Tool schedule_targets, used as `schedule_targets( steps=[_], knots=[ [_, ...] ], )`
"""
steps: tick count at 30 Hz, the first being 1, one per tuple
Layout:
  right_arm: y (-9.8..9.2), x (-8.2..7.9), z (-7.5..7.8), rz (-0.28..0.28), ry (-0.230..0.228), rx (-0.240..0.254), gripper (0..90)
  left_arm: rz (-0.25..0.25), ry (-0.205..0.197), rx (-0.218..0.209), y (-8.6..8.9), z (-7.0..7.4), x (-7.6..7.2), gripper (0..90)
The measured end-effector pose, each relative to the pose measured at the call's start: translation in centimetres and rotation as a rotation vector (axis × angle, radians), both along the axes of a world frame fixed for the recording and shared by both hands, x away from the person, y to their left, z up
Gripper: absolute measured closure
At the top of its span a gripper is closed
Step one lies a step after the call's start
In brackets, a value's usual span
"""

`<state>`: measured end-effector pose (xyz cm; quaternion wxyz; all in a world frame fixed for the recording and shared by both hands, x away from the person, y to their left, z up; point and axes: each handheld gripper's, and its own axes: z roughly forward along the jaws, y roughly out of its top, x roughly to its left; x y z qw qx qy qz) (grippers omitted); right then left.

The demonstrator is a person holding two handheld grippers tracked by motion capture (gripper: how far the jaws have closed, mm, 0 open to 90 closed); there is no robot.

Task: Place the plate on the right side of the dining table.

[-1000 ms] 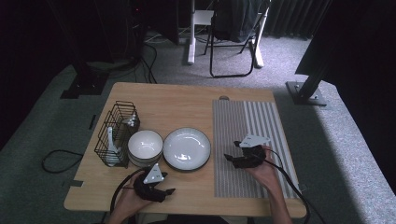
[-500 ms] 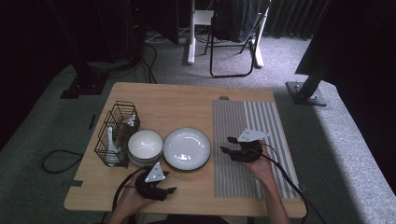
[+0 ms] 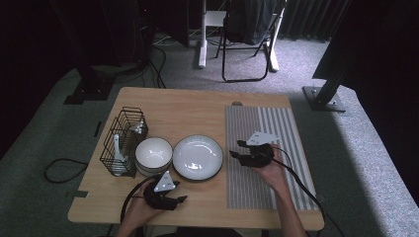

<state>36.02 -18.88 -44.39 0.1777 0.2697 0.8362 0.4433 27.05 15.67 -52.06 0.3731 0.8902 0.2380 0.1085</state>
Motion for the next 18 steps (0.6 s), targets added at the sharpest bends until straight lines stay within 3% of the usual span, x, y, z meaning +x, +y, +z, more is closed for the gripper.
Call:
schedule_targets(
  steps=[4,9,18],
  knots=[
    [0.9,0.3,0.6,0.014,-0.011,0.023,54.4,0.003,0.013,-0.009,-0.1,0.1,-0.1,47.9],
    [1.3,0.9,0.7,0.029,-0.005,0.045,57.6,0.004,0.0,0.014,-0.3,0.1,-0.1,47.9],
    [2.5,1.8,0.9,0.031,-0.008,0.009,58.7,0.012,-0.031,-0.004,-0.2,0.7,-0.3,49.1]
  ],
)
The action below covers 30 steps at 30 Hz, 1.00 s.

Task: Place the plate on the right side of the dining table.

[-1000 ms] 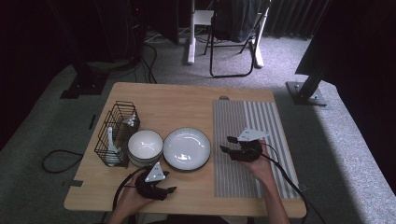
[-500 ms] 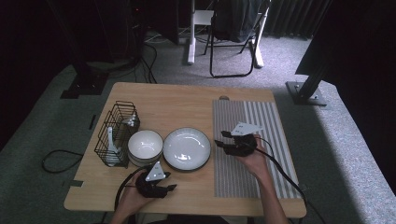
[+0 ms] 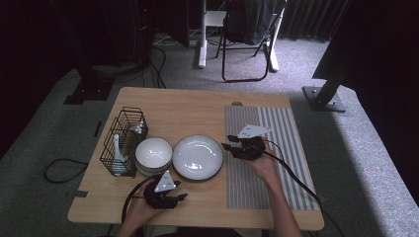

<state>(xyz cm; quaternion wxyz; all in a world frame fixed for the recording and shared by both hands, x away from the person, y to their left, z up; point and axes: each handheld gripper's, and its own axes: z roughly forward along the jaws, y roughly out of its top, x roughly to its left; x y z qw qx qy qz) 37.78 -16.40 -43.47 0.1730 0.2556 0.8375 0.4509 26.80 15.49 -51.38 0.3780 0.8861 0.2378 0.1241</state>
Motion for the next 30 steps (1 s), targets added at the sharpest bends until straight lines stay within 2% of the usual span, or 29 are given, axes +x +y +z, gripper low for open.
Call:
schedule_targets(
  steps=[5,8,10,16,22,24,26,30],
  knots=[
    [1.0,1.0,-0.2,0.005,0.024,-0.001,59.0,-0.008,-0.012,-0.022,0.0,0.6,0.0,50.5],
    [1.6,1.3,-0.2,0.014,0.019,-0.006,60.1,-0.011,-0.012,-0.024,-0.1,0.7,0.2,51.1],
    [1.6,1.5,-0.2,0.011,0.02,0.007,60.9,-0.016,-0.01,-0.026,-0.2,0.8,0.2,51.3],
    [1.7,2.2,-0.6,0.003,0.005,-0.013,61.9,-0.022,-0.015,-0.023,-0.3,1.0,0.3,51.5],
    [1.8,2.8,-0.8,0.0,0.006,0.012,61.9,-0.023,-0.033,-0.035,-0.2,1.3,0.3,51.9],
    [2.0,2.9,-0.8,-0.003,0.008,-0.006,61.9,-0.022,-0.033,-0.041,0.0,1.4,0.3,52.8],
    [2.4,3.0,-0.7,0.011,0.009,-0.003,63.2,-0.024,-0.032,-0.038,0.0,1.5,0.3,53.4],
    [2.9,3.6,-0.9,0.018,0.024,0.023,65.5,-0.022,-0.038,-0.042,0.1,1.7,0.2,53.7]
  ],
)
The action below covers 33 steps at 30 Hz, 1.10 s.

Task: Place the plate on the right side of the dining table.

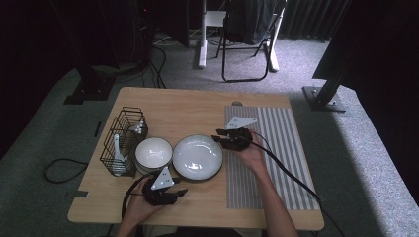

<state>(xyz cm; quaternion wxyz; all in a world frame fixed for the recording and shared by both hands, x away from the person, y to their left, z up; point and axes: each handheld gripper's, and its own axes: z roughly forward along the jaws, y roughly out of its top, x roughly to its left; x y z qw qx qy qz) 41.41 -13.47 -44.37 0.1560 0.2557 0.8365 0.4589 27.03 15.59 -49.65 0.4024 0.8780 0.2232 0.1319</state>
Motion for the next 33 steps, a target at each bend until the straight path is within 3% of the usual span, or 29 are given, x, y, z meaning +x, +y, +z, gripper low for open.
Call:
schedule_targets(
  steps=[13,19,30,33],
  knots=[
    [0.3,1.4,-1.6,-0.022,0.063,0.014,75.4,0.036,-0.032,-0.023,0.2,0.5,0.1,59.5],
    [0.5,2.0,-2.2,-0.031,0.113,0.053,76.3,0.037,-0.048,-0.018,0.2,0.5,0.1,66.6],
    [0.6,2.5,-3.2,-0.058,0.155,0.035,76.2,0.07,-0.077,-0.031,0.2,0.7,0.4,70.3],
    [0.7,2.7,-3.4,-0.066,0.17,0.039,74.6,0.092,-0.094,-0.016,0.2,0.6,0.4,70.4]
  ],
)
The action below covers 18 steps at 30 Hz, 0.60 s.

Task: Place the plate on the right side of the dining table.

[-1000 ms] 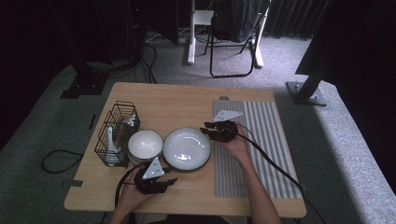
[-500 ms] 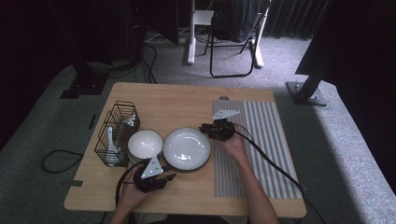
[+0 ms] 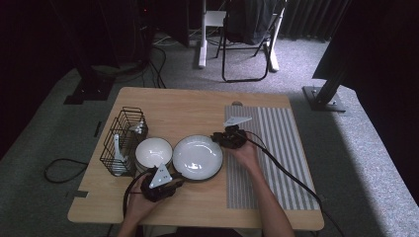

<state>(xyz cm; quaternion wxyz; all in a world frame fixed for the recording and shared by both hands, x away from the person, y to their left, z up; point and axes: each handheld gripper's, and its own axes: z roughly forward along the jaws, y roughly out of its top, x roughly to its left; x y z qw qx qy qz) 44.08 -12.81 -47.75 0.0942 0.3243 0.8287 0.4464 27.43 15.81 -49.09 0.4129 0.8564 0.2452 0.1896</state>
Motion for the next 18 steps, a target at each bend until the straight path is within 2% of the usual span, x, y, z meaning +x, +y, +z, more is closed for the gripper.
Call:
schedule_targets(
  steps=[5,18],
  knots=[
    [0.12,0.17,-0.48,0.002,0.02,-0.011,73.4,0.02,-0.014,-0.014,0.12,-0.09,0.07,71.8],
    [0.22,0.49,-1.0,-0.005,0.062,0.01,74.2,0.066,-0.037,-0.005,-0.26,-0.33,0.36,77.7]
  ],
)
